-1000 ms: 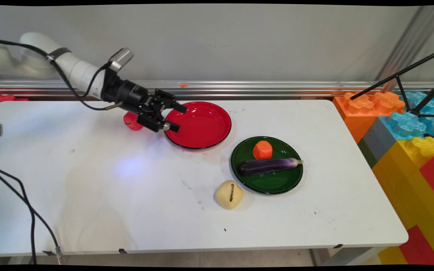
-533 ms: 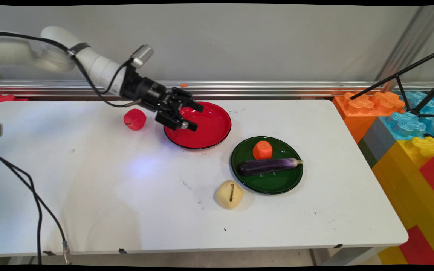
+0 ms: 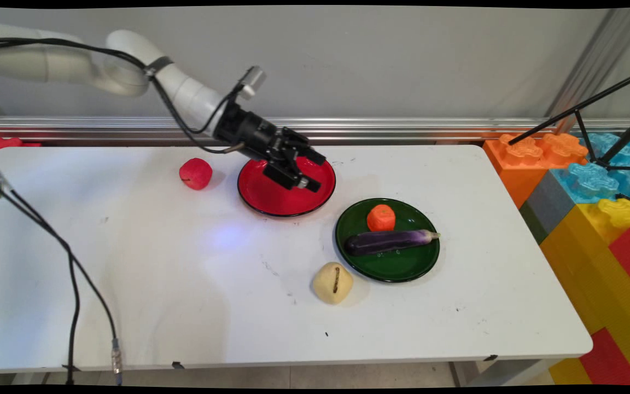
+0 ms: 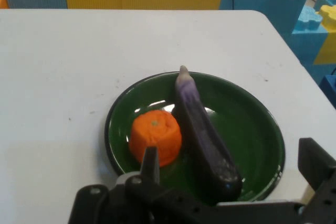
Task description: Pick up the mandarin from the green plate
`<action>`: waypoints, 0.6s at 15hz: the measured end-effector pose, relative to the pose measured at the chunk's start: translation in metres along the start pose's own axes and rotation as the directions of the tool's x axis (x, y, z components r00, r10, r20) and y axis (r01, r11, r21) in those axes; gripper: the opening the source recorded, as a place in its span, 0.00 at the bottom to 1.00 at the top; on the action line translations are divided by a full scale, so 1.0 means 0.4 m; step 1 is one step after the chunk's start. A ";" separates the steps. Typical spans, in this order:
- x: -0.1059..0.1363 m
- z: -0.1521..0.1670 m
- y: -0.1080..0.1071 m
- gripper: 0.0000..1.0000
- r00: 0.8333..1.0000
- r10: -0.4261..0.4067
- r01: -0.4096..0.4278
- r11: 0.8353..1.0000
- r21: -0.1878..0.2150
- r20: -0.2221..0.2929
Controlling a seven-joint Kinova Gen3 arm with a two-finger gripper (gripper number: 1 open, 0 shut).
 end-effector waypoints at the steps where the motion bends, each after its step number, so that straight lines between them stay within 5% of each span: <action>1: 0.012 0.021 -0.010 1.00 1.000 -0.004 0.004 1.000 0.000 0.012; 9: 0.047 0.130 -0.065 1.00 0.996 -0.017 0.018 1.000 -0.013 0.093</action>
